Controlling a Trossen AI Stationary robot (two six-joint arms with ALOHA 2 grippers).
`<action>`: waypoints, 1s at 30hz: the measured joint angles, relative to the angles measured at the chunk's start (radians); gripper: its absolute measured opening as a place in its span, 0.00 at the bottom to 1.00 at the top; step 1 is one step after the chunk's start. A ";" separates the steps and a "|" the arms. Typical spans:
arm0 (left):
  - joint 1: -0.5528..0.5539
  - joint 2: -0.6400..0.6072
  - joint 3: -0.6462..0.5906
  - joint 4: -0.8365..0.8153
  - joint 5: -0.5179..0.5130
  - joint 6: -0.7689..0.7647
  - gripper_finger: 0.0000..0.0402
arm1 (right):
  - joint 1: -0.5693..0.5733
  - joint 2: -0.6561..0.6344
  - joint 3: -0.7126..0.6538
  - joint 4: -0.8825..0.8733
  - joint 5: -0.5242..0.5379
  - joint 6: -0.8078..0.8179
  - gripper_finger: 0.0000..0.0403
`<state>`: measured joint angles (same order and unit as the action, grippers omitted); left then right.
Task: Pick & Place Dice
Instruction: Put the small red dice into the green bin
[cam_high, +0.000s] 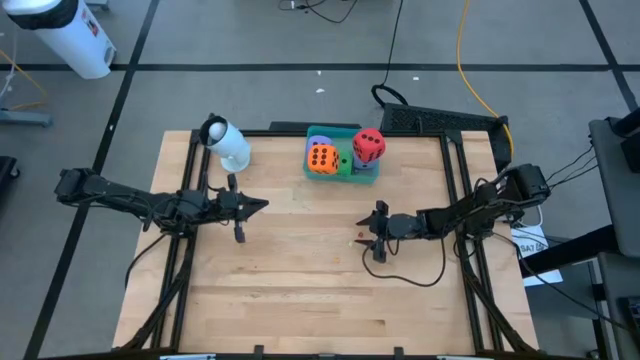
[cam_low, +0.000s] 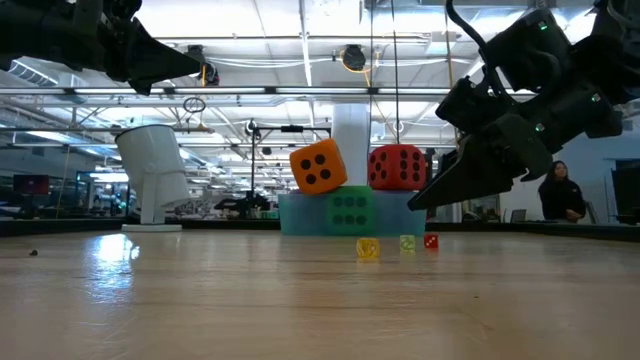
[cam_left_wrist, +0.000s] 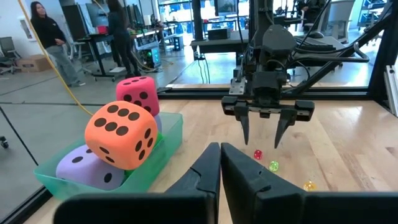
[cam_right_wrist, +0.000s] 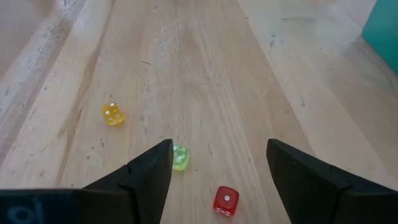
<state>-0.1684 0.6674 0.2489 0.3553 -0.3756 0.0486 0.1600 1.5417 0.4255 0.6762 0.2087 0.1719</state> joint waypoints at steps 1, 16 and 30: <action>0.000 0.000 0.000 0.000 0.000 0.000 0.06 | 0.000 0.000 0.000 0.000 0.000 0.000 0.62; 0.000 0.000 0.000 0.000 0.000 0.000 0.06 | 0.000 0.000 0.000 -0.007 -0.001 0.005 0.62; 0.000 0.000 0.000 0.000 0.000 0.000 0.06 | 0.064 0.000 0.135 -0.330 0.118 0.029 0.62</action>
<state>-0.1687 0.6672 0.2489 0.3553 -0.3759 0.0483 0.2245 1.5414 0.5602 0.3459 0.3272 0.2008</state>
